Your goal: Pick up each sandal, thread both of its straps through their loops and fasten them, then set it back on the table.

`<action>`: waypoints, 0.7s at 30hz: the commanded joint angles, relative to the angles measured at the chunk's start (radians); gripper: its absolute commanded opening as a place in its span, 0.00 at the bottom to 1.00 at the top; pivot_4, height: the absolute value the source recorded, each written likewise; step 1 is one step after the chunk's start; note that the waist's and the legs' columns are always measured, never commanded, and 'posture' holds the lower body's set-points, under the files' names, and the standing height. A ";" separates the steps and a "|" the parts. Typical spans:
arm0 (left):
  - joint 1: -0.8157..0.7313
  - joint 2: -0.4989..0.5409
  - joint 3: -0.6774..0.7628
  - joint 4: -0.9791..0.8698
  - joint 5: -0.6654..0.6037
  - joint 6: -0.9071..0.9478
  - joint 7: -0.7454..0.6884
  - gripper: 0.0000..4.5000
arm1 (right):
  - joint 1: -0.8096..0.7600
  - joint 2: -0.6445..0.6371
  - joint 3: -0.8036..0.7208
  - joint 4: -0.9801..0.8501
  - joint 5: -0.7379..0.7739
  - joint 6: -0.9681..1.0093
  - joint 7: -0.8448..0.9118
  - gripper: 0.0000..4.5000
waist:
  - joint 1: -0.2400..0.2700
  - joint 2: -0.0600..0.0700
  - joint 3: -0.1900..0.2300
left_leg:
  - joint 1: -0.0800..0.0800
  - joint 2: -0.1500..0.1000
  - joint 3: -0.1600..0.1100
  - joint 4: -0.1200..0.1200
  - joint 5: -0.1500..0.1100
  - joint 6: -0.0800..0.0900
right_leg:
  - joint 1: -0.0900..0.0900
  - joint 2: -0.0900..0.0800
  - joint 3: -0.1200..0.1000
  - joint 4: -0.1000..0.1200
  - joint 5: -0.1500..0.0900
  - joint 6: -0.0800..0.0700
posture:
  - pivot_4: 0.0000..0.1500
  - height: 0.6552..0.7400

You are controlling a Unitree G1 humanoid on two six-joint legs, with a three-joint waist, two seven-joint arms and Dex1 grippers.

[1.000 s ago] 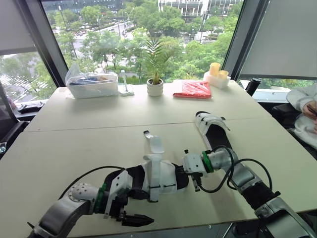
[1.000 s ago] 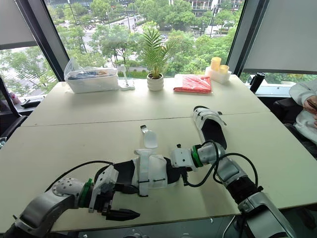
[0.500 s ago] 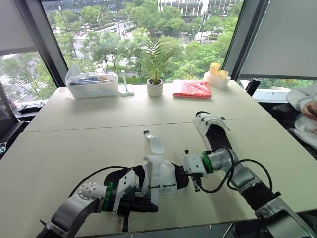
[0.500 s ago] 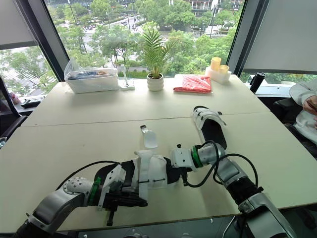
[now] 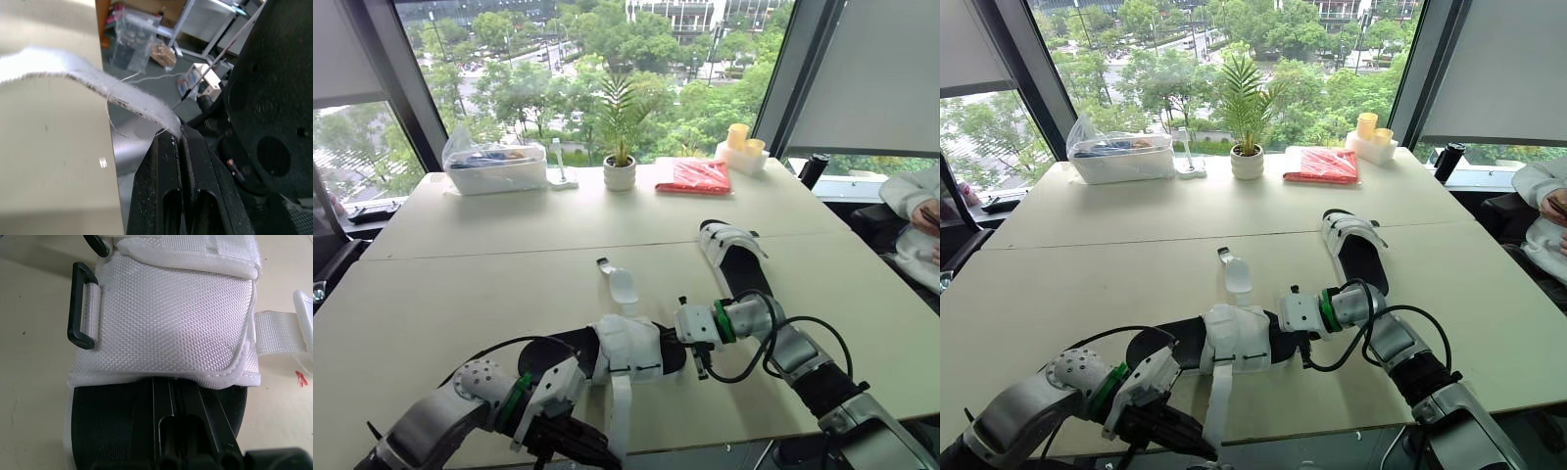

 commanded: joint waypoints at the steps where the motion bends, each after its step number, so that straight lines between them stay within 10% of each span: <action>1: -0.047 -0.015 0.035 -0.024 -0.036 -0.025 -0.008 0.01 | 0.034 -0.022 0.037 0.052 -0.076 0.050 0.005 0.00 | 0.001 0.000 0.000 | 0.000 0.000 0.000 0.000 0.000 0.000 | 0.000 0.000 0.000 0.000 0.000 0.000 | 1.00 1.00; 21: -0.411 -0.245 0.248 0.264 -0.170 0.123 0.235 0.01 | 0.037 -0.024 0.051 0.049 -0.081 0.044 0.025 0.00 | 0.002 -0.003 0.002 | 0.000 -0.001 -0.002 0.002 0.004 -0.002 | 0.001 0.001 -0.002 0.001 0.003 0.005 | 1.00 1.00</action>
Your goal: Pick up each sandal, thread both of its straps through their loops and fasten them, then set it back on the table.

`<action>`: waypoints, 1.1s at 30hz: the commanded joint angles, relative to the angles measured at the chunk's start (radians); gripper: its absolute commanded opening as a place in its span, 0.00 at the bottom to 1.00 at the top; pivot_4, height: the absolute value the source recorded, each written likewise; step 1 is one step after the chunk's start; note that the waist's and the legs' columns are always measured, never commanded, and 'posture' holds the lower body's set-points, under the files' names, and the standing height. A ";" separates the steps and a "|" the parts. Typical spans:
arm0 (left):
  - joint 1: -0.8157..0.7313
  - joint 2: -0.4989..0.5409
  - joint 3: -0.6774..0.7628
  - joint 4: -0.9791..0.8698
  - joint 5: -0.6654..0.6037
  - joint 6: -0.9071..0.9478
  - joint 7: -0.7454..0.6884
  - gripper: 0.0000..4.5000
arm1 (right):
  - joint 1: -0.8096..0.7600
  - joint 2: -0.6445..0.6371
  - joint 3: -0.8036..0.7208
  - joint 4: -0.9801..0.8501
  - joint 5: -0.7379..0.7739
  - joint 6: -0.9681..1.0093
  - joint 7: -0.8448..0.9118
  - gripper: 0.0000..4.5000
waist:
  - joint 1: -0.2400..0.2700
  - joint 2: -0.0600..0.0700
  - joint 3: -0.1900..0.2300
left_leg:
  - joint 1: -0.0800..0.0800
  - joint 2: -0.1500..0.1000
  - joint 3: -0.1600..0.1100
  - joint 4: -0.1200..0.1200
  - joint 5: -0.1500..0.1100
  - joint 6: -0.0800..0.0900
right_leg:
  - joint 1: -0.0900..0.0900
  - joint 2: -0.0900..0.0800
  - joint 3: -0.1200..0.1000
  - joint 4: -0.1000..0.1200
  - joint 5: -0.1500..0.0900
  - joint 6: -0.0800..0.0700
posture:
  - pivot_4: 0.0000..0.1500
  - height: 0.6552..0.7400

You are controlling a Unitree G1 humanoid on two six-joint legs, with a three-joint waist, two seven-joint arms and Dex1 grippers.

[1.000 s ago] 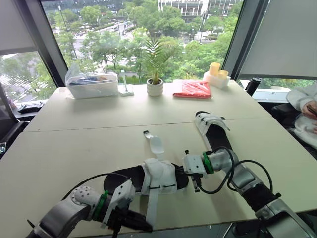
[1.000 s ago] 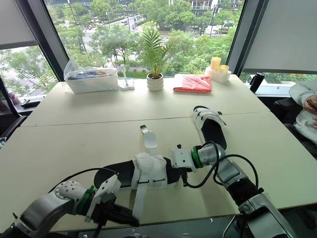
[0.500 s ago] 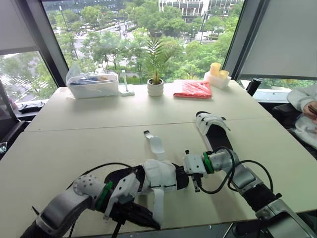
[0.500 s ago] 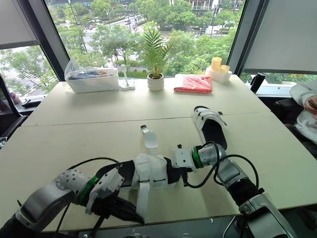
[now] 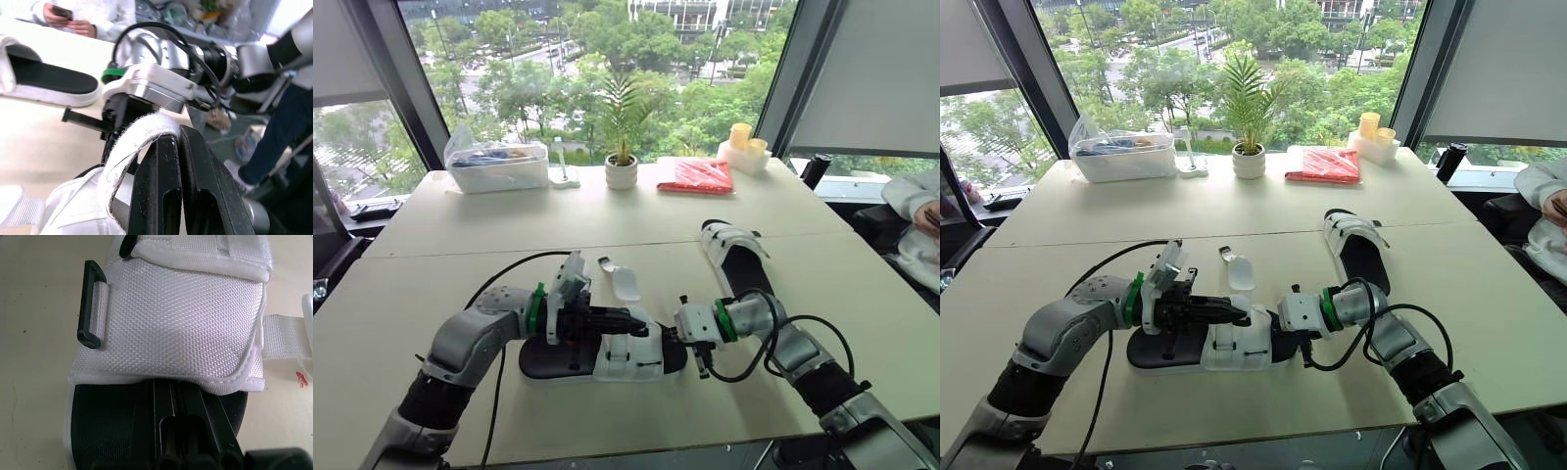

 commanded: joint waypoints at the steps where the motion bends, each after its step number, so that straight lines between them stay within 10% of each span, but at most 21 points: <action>1: -0.026 -0.024 0.099 -0.003 -0.043 -0.005 0.066 0.01 | 0.039 -0.017 0.051 0.054 -0.080 0.042 0.016 0.00 | 0.000 0.000 0.000 | 0.000 0.000 0.000 0.000 0.000 0.000 | 0.000 0.000 0.000 0.000 0.000 0.000 | 1.00 1.00; 33: -0.088 -0.143 0.059 0.315 0.071 -0.086 0.009 0.01 | 0.038 -0.021 0.051 0.044 -0.079 0.052 0.016 0.00 | 0.023 0.000 0.000 | 0.000 -0.001 0.000 0.001 0.001 -0.001 | 0.001 0.000 0.000 0.000 0.001 0.001 | 1.00 1.00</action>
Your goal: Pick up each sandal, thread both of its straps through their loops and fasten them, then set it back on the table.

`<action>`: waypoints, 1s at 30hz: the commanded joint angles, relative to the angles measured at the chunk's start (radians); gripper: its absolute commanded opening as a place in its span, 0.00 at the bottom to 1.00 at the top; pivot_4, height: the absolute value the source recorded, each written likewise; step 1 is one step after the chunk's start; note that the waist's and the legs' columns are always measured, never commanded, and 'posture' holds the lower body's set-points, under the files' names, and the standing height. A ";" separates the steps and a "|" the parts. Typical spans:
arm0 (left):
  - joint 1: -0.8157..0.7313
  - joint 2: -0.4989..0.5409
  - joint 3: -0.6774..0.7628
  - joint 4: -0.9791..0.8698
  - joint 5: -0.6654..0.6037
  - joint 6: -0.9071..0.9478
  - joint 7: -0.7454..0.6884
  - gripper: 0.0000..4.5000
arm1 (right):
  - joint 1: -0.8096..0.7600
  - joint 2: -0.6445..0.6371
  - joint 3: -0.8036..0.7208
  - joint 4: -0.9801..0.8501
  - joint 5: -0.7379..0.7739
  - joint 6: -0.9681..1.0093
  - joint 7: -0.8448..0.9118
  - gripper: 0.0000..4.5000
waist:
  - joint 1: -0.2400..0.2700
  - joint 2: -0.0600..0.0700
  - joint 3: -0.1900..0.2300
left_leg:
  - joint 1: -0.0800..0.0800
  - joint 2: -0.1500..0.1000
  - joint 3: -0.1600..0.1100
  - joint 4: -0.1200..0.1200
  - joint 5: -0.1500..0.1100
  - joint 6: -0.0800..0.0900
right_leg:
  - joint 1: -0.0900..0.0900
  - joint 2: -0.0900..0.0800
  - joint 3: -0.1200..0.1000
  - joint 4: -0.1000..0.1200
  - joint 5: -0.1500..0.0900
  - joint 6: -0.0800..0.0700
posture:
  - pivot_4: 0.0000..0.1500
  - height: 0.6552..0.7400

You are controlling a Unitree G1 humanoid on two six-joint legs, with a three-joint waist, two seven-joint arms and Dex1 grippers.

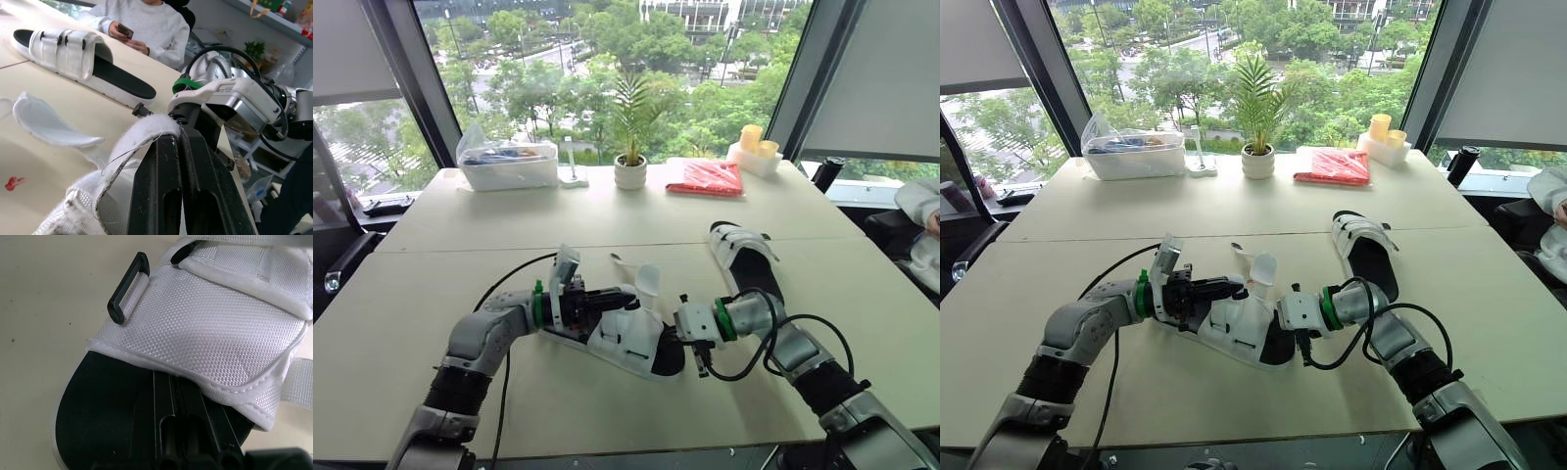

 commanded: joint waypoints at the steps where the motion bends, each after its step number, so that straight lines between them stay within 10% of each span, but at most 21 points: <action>1: -0.049 -0.016 -0.005 0.033 0.019 -0.043 -0.031 0.01 | 0.042 -0.020 0.050 0.045 -0.073 0.042 0.023 0.00 | 0.000 0.000 0.000 | 0.000 0.000 0.000 0.000 0.000 0.000 | 0.000 0.000 0.000 0.000 0.000 0.000 | 1.00 1.00; 6: -0.078 -0.042 -0.020 0.090 0.035 -0.047 -0.058 0.20 | 0.044 -0.021 0.048 0.039 -0.073 0.046 0.021 0.00 | 0.000 0.000 0.000 | 0.000 0.000 0.000 0.001 0.000 0.000 | 0.001 0.000 0.000 0.000 0.000 0.001 | 1.00 1.00; 13: -0.104 -0.062 0.000 0.160 0.062 -0.040 -0.013 0.98 | 0.049 -0.022 0.046 0.030 -0.073 0.054 0.017 0.00 | -0.001 0.000 0.000 | 0.000 0.000 -0.001 0.001 0.000 0.000 | 0.001 0.000 0.000 0.000 0.001 0.001 | 1.00 1.00; 22: -0.164 -0.044 0.096 0.373 0.207 -0.257 0.206 1.00 | 0.052 -0.014 0.049 0.029 -0.073 0.058 0.011 0.00 | -0.001 0.000 0.000 | 0.000 0.000 -0.001 0.001 0.000 0.000 | 0.000 0.000 -0.001 0.000 0.003 0.004 | 1.00 1.00; 30: -0.114 0.029 0.087 0.346 0.234 -0.344 0.077 1.00 | 0.042 -0.007 0.052 0.040 -0.074 0.053 0.011 0.00 | -0.004 0.000 -0.001 | 0.000 -0.001 -0.001 0.001 0.000 0.000 | 0.000 0.000 -0.001 0.001 0.004 0.005 | 1.00 1.00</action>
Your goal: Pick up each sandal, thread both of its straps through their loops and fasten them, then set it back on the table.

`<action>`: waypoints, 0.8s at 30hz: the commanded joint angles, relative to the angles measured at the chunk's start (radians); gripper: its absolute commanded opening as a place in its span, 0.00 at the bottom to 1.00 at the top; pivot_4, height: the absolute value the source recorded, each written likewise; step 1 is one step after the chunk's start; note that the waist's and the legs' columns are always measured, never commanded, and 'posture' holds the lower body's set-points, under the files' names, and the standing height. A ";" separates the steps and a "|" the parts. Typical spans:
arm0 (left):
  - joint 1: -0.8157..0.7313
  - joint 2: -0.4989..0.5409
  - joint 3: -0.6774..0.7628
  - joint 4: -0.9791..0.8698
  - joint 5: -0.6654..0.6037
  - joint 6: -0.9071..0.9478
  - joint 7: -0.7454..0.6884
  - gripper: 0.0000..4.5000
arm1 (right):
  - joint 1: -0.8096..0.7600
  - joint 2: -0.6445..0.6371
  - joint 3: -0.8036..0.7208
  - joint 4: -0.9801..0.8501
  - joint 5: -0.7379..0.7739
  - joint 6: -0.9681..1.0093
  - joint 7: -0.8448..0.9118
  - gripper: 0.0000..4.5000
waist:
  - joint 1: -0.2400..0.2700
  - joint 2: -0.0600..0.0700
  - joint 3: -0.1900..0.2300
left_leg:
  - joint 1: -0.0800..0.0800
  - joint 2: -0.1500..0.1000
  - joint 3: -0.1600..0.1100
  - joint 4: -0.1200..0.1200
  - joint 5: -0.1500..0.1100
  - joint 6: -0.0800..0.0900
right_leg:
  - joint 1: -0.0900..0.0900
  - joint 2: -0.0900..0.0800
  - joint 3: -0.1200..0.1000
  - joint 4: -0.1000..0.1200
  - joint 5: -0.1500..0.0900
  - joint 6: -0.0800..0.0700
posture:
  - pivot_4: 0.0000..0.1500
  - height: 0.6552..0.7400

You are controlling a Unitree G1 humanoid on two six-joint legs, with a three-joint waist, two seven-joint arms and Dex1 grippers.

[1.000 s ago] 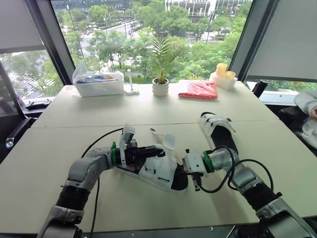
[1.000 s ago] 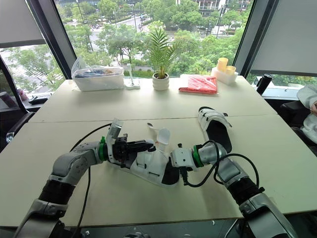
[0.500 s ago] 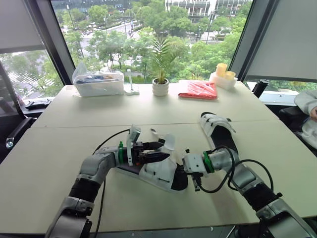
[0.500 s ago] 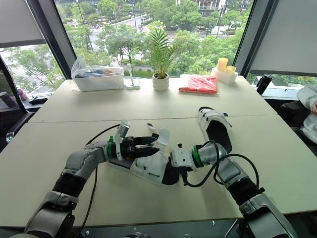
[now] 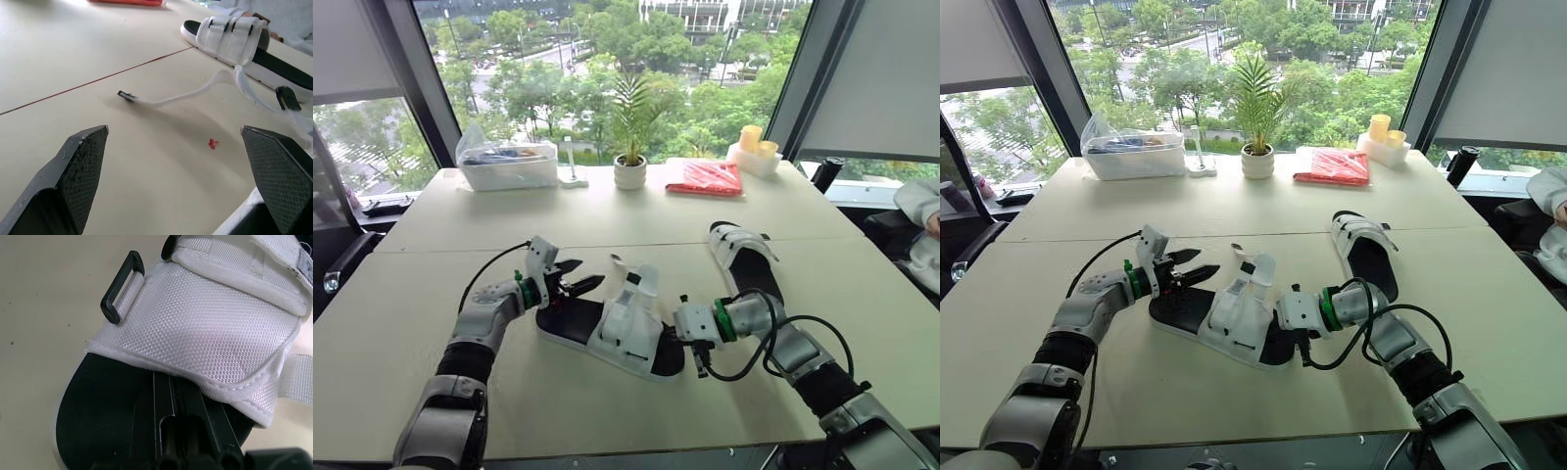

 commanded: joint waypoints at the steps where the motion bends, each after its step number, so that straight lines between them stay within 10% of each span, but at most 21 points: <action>1: 0.041 0.046 -0.009 -0.137 -0.022 -0.014 -0.122 1.00 | 0.037 -0.010 0.053 0.053 -0.072 0.030 0.020 0.00 | -0.002 0.000 0.000 | 0.000 0.000 0.000 0.000 0.000 0.000 | 0.000 0.000 0.000 0.000 0.000 0.000 | 1.00 1.00; 7: 0.122 0.138 -0.073 -0.262 0.029 -0.082 -0.270 0.88 | 0.038 -0.012 0.053 0.053 -0.072 0.031 0.021 0.00 | -0.001 0.001 0.000 | 0.000 0.000 0.000 0.000 0.000 0.000 | 0.000 0.000 0.000 0.000 0.000 -0.001 | 1.00 1.00; 15: 0.157 0.141 -0.130 -0.255 0.099 -0.229 -0.318 0.03 | 0.036 -0.011 0.050 0.058 -0.072 0.028 0.020 0.00 | 0.000 0.001 -0.001 | 0.001 0.001 0.000 0.000 -0.001 -0.001 | -0.001 0.000 0.000 0.000 0.000 -0.001 | 1.00 1.00; 24: 0.229 0.164 -0.208 -0.384 0.058 -0.098 -0.433 0.01 | 0.039 -0.010 0.016 0.026 -0.024 0.083 0.021 0.00 | 0.000 0.001 -0.001 | 0.001 0.001 0.000 0.000 0.000 0.000 | -0.001 0.000 0.000 0.000 0.000 -0.001 | 1.00 1.00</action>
